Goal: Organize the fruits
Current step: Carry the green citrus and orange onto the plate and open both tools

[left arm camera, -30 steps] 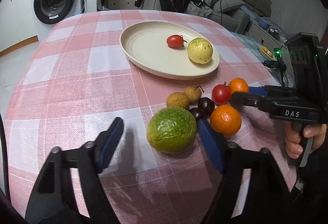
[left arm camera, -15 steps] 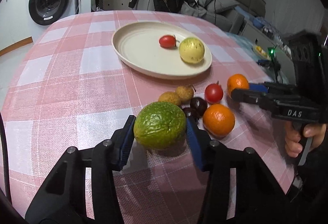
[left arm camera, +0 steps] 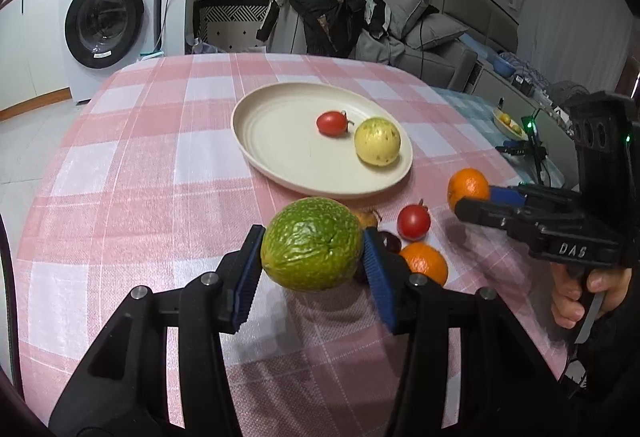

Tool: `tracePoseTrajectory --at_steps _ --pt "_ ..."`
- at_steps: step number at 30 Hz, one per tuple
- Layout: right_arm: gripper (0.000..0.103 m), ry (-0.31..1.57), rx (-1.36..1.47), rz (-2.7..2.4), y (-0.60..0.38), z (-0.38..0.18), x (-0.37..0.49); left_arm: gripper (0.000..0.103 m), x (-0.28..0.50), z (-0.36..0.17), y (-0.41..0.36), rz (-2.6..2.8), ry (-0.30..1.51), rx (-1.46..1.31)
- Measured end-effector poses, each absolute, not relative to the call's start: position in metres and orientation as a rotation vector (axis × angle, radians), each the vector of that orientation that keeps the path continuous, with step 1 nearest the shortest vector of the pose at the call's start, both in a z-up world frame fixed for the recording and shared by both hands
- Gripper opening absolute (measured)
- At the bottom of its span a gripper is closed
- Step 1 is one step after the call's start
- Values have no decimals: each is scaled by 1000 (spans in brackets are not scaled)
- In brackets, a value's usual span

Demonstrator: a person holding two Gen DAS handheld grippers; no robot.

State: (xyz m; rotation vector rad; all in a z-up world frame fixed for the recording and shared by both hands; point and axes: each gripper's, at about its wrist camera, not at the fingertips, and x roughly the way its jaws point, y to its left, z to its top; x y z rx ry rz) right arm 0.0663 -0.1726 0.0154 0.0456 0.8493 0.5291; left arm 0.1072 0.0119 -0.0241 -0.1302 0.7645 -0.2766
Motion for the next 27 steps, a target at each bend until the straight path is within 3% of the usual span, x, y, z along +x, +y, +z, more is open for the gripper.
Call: tracePoseTrajectory --at_steps 27 --pt "42 802 81 507 -168 38 84 46 149 0 11 -219 710 -133"
